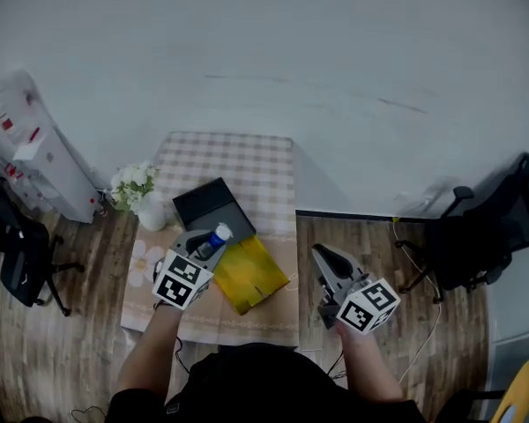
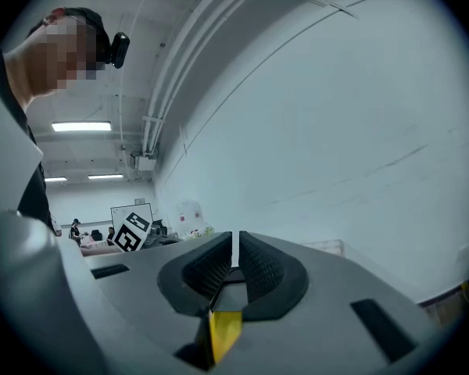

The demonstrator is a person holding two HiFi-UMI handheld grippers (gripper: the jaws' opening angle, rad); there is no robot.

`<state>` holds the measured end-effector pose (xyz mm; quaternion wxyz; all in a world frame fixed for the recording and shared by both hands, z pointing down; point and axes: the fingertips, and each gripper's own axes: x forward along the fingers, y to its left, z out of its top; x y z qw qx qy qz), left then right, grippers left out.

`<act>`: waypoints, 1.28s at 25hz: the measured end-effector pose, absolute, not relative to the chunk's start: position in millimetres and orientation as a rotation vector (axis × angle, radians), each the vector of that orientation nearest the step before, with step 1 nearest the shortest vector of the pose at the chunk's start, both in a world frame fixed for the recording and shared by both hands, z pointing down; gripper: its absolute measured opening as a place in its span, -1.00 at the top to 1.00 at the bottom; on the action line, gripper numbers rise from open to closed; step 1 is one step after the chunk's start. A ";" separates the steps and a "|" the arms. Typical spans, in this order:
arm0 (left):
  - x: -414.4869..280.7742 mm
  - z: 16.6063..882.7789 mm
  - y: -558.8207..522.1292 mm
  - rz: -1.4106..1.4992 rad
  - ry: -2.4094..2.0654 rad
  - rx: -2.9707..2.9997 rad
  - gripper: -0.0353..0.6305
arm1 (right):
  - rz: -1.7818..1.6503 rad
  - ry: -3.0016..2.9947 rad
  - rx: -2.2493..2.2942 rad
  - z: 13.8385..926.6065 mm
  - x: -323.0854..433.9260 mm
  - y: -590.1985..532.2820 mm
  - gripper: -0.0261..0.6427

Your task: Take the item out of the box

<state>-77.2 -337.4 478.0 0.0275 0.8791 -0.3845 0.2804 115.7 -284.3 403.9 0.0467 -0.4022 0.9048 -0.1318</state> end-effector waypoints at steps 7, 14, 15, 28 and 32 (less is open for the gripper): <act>-92.6 422.7 -320.3 0.667 -1.281 2.748 0.48 | -0.317 2.797 -1.175 380.7 100.8 -293.1 0.80; -104.5 380.3 -301.9 0.453 -1.333 2.763 0.48 | -0.282 2.755 -1.100 346.8 89.1 -286.5 0.81; -104.4 374.1 -300.6 0.423 -1.341 2.772 0.48 | -0.273 2.748 -1.093 341.8 88.7 -284.5 0.81; -107.9 352.3 -320.8 0.277 -1.427 2.802 0.48 | -0.027 2.694 -1.178 301.8 102.2 -285.5 0.81; -108.2 362.0 -323.2 0.285 -1.429 2.781 0.48 | -0.034 2.721 -1.183 314.2 95.5 -284.7 0.82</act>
